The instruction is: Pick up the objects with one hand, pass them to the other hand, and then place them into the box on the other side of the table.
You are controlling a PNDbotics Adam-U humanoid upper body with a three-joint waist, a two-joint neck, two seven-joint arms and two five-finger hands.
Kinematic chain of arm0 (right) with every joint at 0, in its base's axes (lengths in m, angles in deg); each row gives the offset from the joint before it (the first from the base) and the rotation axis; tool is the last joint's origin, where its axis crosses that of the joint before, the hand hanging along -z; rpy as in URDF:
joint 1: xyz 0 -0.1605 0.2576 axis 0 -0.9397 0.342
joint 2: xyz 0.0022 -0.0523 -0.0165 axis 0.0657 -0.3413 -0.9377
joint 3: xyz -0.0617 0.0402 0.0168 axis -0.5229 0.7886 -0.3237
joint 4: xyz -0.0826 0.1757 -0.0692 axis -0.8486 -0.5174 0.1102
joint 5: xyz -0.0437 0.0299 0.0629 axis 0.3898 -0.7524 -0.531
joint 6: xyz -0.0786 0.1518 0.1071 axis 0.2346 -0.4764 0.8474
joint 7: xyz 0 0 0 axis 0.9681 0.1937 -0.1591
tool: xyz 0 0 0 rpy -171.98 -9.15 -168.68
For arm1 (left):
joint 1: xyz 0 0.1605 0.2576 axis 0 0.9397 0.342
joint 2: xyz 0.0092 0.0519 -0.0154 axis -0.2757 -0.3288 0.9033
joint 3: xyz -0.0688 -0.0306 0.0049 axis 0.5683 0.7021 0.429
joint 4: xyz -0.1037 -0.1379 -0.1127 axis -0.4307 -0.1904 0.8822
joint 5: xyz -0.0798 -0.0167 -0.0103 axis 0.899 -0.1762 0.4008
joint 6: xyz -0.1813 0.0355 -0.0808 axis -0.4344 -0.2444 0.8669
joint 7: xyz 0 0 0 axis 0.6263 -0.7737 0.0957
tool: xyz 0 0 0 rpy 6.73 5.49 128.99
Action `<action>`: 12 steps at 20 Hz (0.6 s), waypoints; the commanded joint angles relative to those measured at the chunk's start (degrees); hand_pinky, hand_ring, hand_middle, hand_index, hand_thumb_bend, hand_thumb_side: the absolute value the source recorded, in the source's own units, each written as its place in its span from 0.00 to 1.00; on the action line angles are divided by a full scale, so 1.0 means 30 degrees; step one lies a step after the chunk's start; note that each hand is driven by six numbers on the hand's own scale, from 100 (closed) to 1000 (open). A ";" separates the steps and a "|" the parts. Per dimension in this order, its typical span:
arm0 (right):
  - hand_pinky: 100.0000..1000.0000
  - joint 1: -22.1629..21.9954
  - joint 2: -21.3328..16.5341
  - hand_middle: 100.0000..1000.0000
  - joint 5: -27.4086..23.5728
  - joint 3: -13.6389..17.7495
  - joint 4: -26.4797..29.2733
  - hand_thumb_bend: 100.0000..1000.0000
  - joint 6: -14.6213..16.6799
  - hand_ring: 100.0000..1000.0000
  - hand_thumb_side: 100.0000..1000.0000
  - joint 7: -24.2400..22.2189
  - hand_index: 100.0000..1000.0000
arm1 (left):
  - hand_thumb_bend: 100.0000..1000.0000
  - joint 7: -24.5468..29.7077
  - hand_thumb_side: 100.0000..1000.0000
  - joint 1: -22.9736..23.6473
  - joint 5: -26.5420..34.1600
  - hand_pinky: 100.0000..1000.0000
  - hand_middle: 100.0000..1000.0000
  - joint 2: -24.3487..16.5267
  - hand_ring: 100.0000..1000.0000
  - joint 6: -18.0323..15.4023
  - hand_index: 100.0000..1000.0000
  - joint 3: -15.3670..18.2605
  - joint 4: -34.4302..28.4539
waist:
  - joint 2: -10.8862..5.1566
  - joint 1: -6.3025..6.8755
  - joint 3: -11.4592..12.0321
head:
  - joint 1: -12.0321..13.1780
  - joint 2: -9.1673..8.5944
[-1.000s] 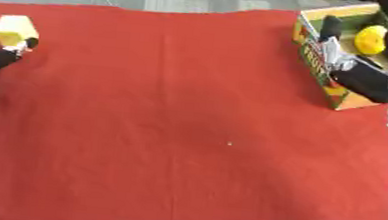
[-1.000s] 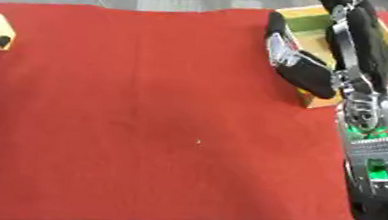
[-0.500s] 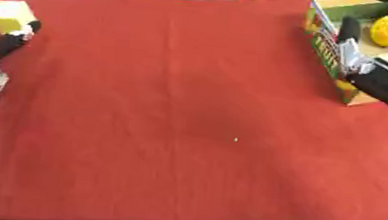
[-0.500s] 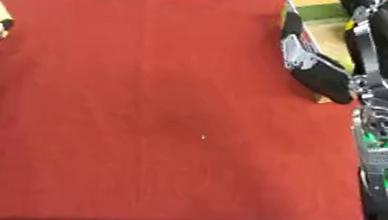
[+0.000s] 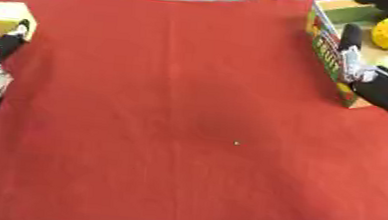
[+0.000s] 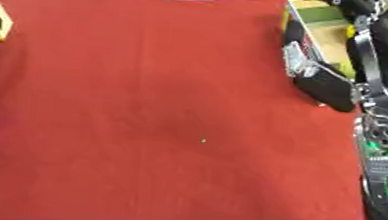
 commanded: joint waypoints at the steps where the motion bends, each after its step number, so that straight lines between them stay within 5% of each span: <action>1: 0.74 0.0251 -0.0116 0.76 -0.0181 0.0075 0.0424 0.00 0.0026 0.78 0.49 0.0020 0.72 | 0.12 0.0391 0.15 -0.0354 0.0145 0.66 0.42 -0.0841 0.49 -0.0599 0.53 -0.0092 -0.0258 | -0.0061 -0.0210 -0.0008 | 0.0095 -0.0179; 4: 0.74 0.0229 -0.0124 0.76 -0.0211 0.0078 0.0406 0.00 0.0008 0.78 0.49 0.0042 0.72 | 0.01 0.0802 0.11 -0.0322 0.0222 0.66 0.39 -0.0919 0.47 -0.1388 0.49 -0.0060 -0.0440 | -0.0127 -0.0202 0.0019 | 0.0129 -0.0117; 12: 0.74 0.0188 -0.0180 0.75 -0.0101 0.0140 0.0377 0.00 -0.0146 0.77 0.48 0.0196 0.71 | 0.00 0.1622 0.09 -0.0080 0.0796 0.64 0.34 -0.1303 0.43 -0.2839 0.44 0.0098 -0.1497 | -0.0332 -0.0192 0.0135 | 0.0138 0.0001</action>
